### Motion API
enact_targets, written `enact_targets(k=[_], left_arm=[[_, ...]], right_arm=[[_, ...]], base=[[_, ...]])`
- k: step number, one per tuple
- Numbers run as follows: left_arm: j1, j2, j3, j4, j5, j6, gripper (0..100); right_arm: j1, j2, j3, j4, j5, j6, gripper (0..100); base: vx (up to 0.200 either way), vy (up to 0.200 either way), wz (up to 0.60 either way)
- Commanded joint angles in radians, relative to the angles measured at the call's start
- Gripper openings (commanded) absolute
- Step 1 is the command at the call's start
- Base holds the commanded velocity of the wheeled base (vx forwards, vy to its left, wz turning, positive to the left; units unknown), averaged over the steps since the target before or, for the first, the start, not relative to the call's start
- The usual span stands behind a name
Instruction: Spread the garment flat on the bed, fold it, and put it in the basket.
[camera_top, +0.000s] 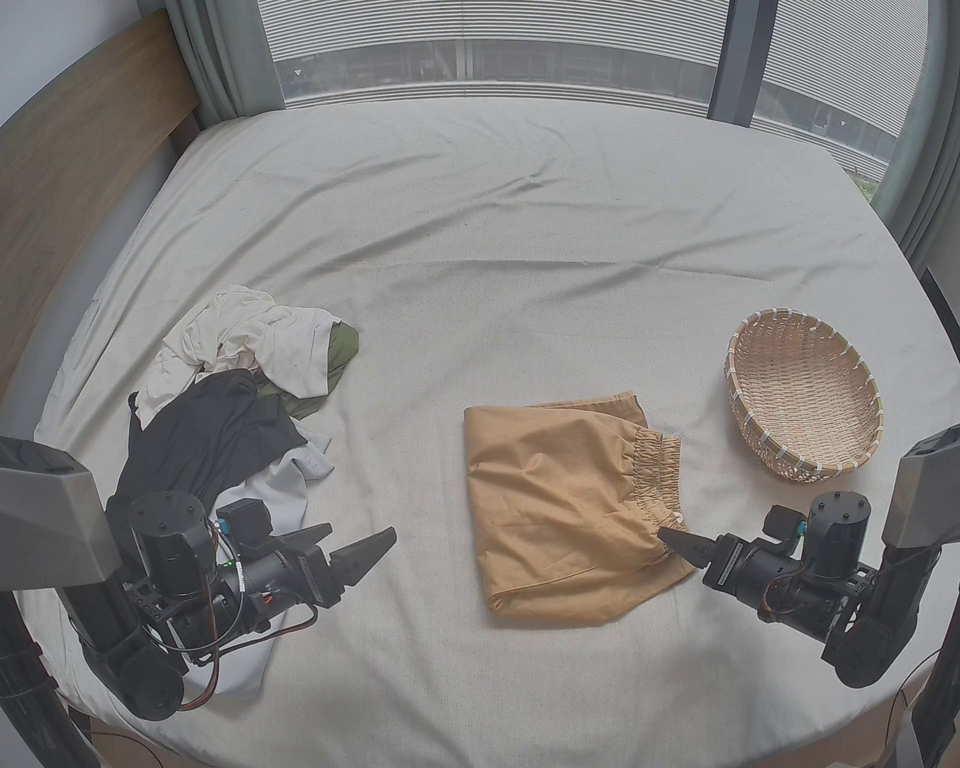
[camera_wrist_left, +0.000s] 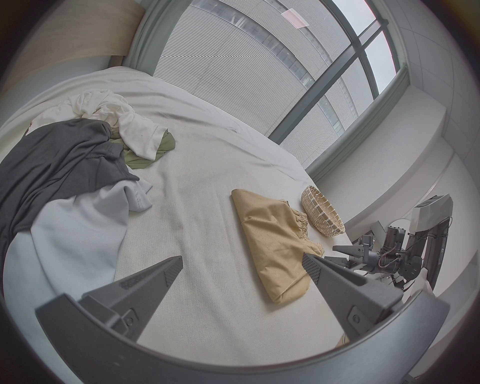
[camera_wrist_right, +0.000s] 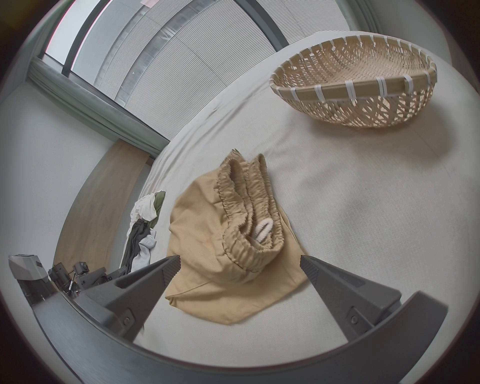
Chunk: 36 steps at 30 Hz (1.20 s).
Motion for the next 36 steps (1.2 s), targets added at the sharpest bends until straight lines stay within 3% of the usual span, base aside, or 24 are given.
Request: enact_targets(k=[1, 21, 36], left_arm=[[-0.001, 0.002, 0.006, 0.000, 0.000, -0.001, 100], [0.000, 0.002, 0.038, -0.002, 0.000, -0.004, 100], [0.002, -0.017, 0.055, -0.002, 0.000, -0.003, 100]], right_arm=[[0.004, 0.044, -0.005, -0.001, 0.000, 0.001, 100], [0.007, 0.114, -0.027, -0.003, -0.003, 0.001, 100], [0.047, 0.157, -0.155, -0.001, -0.005, 0.001, 100]], base=[[0.000, 0.000, 0.00], [0.000, 0.000, 0.00], [0.000, 0.000, 0.00]])
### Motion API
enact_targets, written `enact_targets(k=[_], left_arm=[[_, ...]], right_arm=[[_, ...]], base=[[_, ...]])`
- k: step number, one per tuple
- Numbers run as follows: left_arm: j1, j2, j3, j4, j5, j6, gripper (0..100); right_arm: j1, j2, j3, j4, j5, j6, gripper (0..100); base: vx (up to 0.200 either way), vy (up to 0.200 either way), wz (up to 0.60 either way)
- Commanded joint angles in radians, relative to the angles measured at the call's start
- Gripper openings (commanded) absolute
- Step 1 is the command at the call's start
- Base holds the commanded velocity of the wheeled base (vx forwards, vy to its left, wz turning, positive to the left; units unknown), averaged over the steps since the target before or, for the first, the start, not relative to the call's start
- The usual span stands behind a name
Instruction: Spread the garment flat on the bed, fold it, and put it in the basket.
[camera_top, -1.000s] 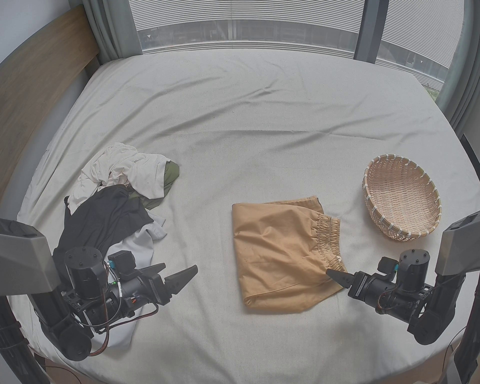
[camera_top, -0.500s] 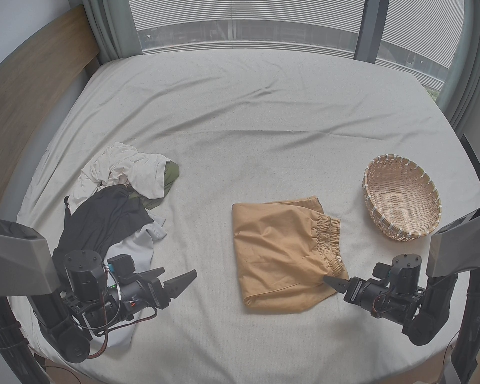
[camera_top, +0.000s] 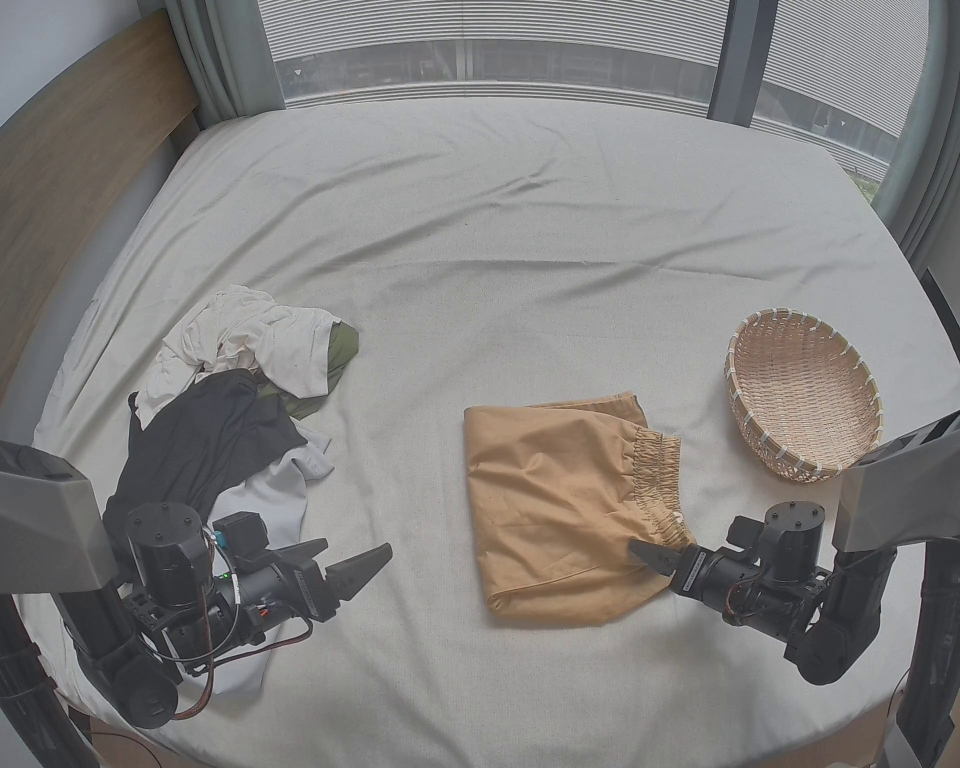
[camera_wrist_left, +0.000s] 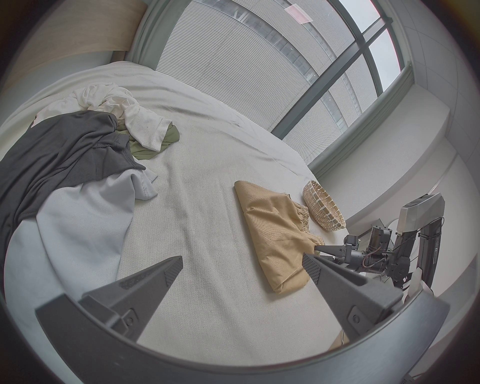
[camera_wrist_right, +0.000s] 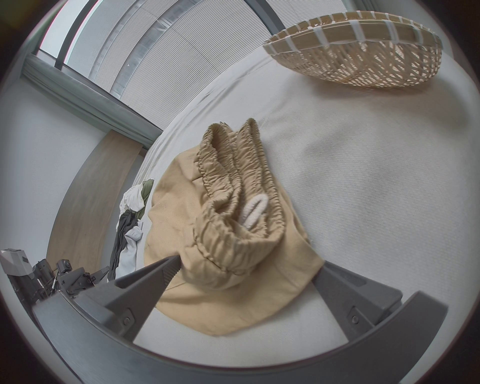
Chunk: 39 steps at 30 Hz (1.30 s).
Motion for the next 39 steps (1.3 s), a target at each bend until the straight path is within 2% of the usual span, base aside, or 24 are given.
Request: enact_targets(k=[1, 8, 9, 21, 28, 32, 39], left_arm=[[0.002, -0.008, 0.011, 0.000, 0.001, 0.000, 100], [0.002, -0.008, 0.023, 0.000, -0.001, 0.000, 100], [0.002, -0.008, 0.023, 0.000, -0.001, 0.000, 100], [0.006, -0.008, 0.023, 0.000, 0.002, 0.001, 100], [0.026, -0.027, 0.015, 0.000, 0.002, 0.007, 100], [0.026, -0.045, 0.015, 0.000, 0.002, 0.007, 100], [0.028, -0.054, 0.014, 0.000, 0.002, 0.007, 100]], right_arm=[[0.019, 0.006, -0.037, 0.000, 0.000, 0.000, 100], [0.019, 0.004, -0.061, -0.001, -0.002, -0.001, 100], [0.019, 0.004, -0.061, -0.001, -0.002, -0.001, 0], [0.046, -0.074, -0.054, 0.000, 0.006, -0.001, 0], [0.157, -0.253, -0.060, 0.003, 0.029, -0.026, 0], [0.186, -0.298, -0.064, 0.005, 0.061, -0.075, 0], [0.200, -0.333, -0.156, 0.012, 0.061, -0.081, 0]], base=[[0.000, 0.000, 0.00], [0.000, 0.000, 0.00], [0.000, 0.000, 0.00], [0.000, 0.000, 0.00], [0.000, 0.000, 0.00], [0.000, 0.000, 0.00], [0.000, 0.000, 0.00]])
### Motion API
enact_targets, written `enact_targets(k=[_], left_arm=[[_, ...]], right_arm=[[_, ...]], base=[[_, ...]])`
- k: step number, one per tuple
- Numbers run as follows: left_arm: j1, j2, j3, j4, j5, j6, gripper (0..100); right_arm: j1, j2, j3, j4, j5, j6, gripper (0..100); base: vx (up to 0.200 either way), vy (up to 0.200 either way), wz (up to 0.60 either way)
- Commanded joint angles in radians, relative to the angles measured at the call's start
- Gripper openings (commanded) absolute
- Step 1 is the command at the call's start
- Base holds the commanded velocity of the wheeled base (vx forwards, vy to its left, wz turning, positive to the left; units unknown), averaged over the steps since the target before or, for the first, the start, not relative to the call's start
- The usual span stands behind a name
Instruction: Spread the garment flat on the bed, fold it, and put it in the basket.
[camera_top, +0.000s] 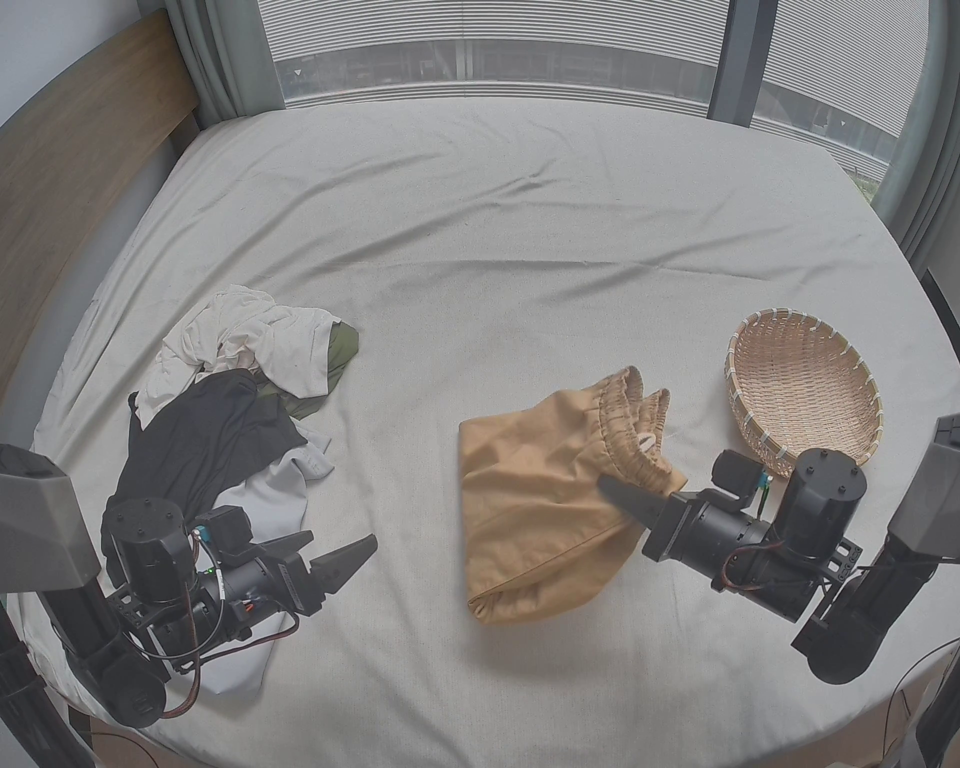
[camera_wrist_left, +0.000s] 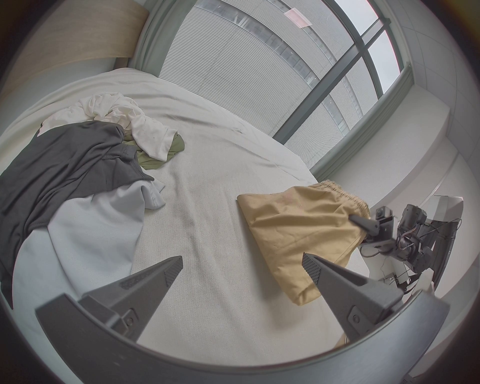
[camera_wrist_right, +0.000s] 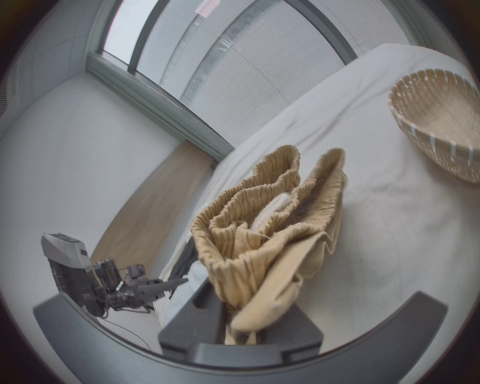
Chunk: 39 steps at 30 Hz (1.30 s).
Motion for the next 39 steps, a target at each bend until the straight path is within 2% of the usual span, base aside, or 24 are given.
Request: enact_targets(k=[1, 9, 16, 23, 34, 39], left_arm=[[0.000, -0.012, -0.004, 0.000, 0.000, -0.001, 100], [-0.001, -0.007, -0.065, 0.000, 0.003, -0.002, 100], [-0.006, -0.001, -0.062, 0.000, 0.012, -0.004, 100], [-0.009, -0.007, -0.065, 0.000, 0.012, -0.008, 100], [-0.009, -0.007, -0.071, 0.000, 0.014, -0.008, 100], [-0.009, -0.006, -0.070, 0.000, 0.014, -0.010, 100]], right_arm=[[0.008, -0.050, -0.062, 0.002, 0.001, -0.001, 0], [0.009, -0.050, -0.146, 0.035, -0.001, -0.002, 0], [0.011, -0.070, -0.185, 0.049, -0.001, -0.004, 0], [0.008, -0.118, -0.232, 0.121, -0.005, -0.040, 0], [-0.037, -0.145, -0.298, 0.195, -0.017, -0.139, 0], [-0.040, -0.153, -0.312, 0.219, -0.017, -0.218, 0]], base=[[0.000, 0.000, 0.00], [0.000, 0.000, 0.00], [0.000, 0.000, 0.00], [0.000, 0.000, 0.00], [0.000, 0.000, 0.00], [0.000, 0.000, 0.00]])
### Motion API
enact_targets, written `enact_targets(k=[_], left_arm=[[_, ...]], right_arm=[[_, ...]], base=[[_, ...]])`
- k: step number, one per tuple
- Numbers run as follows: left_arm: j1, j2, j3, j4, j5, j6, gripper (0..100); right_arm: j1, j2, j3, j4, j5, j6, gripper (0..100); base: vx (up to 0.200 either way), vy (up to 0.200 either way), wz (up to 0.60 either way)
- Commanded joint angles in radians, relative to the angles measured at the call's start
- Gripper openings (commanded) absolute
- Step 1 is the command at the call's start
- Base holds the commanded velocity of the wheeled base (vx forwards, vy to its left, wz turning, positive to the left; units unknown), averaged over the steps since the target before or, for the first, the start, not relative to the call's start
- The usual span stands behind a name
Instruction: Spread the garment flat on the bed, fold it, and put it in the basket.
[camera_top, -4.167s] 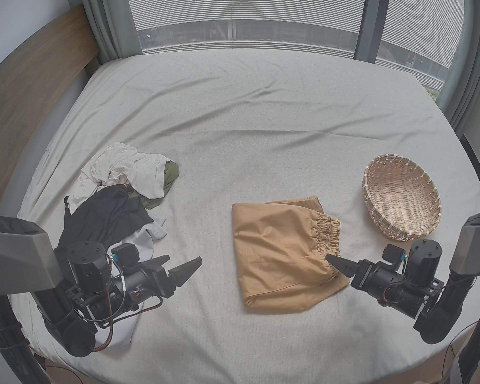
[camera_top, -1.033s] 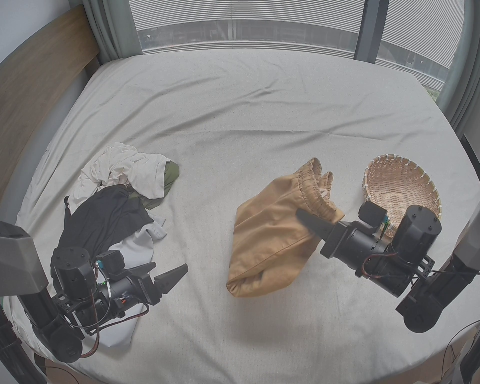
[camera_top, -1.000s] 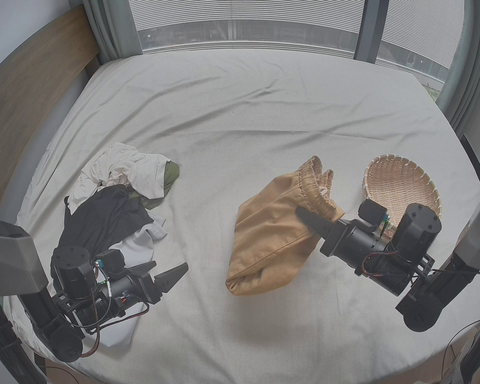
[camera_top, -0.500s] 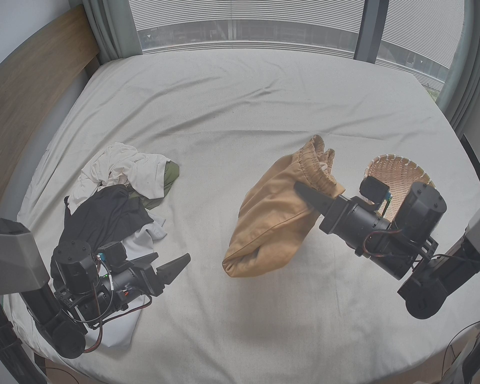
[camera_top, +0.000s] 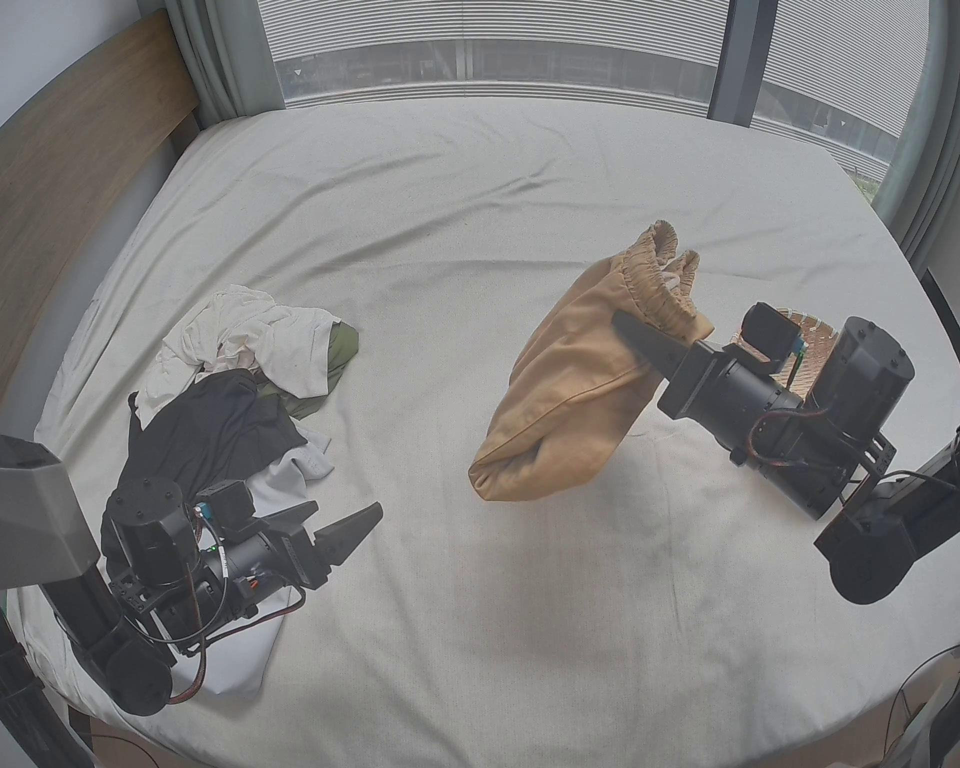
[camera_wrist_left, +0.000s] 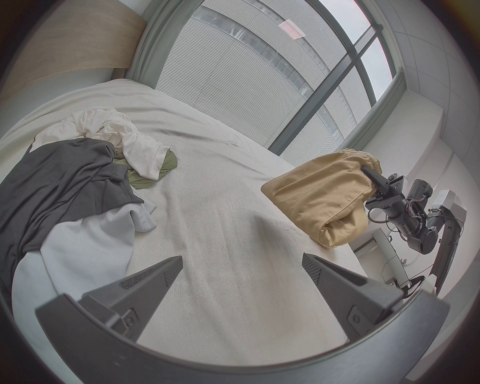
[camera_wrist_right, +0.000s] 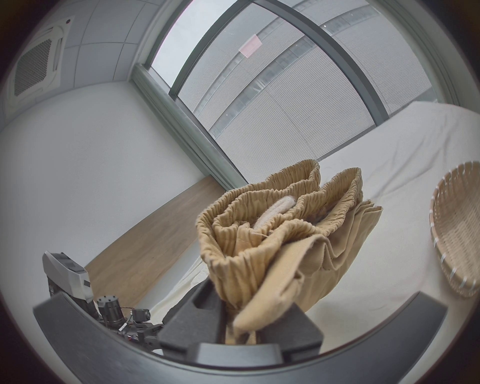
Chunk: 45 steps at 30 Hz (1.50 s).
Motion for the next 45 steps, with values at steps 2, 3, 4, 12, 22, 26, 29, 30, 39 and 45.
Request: enact_targets(k=[2, 3, 4, 12, 22, 26, 29, 30, 39, 45], left_arm=[[0.000, 0.001, 0.002, -0.001, 0.000, -0.002, 100], [0.000, 0.001, 0.002, -0.001, -0.001, -0.002, 100], [0.000, 0.001, 0.002, -0.001, 0.000, -0.002, 100], [0.000, -0.002, 0.008, -0.001, 0.000, -0.003, 100], [-0.001, 0.001, 0.008, -0.001, 0.000, -0.003, 100], [-0.003, 0.001, 0.008, -0.001, 0.000, -0.003, 100], [-0.003, -0.001, 0.014, -0.001, 0.000, -0.005, 100], [-0.003, -0.001, 0.014, -0.001, 0.000, -0.003, 100], [-0.003, 0.004, 0.014, -0.001, 0.000, -0.005, 100], [-0.003, 0.004, 0.016, -0.001, 0.000, -0.005, 100]], right_arm=[[-0.004, -0.016, -0.010, 0.016, 0.000, -0.085, 0], [-0.004, -0.016, -0.010, 0.018, 0.000, -0.099, 0], [-0.004, -0.015, -0.008, 0.021, 0.001, -0.126, 0], [-0.010, -0.018, -0.018, 0.025, 0.001, -0.142, 0], [-0.099, -0.061, -0.061, 0.104, 0.001, -0.206, 0], [-0.142, -0.091, -0.093, 0.137, 0.001, -0.211, 0], [-0.180, -0.110, -0.113, 0.156, 0.001, -0.212, 0], [-0.189, -0.113, -0.119, 0.159, 0.001, -0.212, 0], [-0.383, -0.127, -0.130, 0.196, -0.002, -0.212, 0], [-0.490, -0.125, -0.123, 0.199, 0.006, -0.215, 0]], base=[[0.000, 0.000, 0.00], [0.000, 0.000, 0.00], [0.000, 0.000, 0.00], [0.000, 0.000, 0.00], [0.000, 0.000, 0.00], [0.000, 0.000, 0.00], [0.000, 0.000, 0.00], [0.000, 0.000, 0.00], [0.000, 0.000, 0.00], [0.000, 0.000, 0.00]])
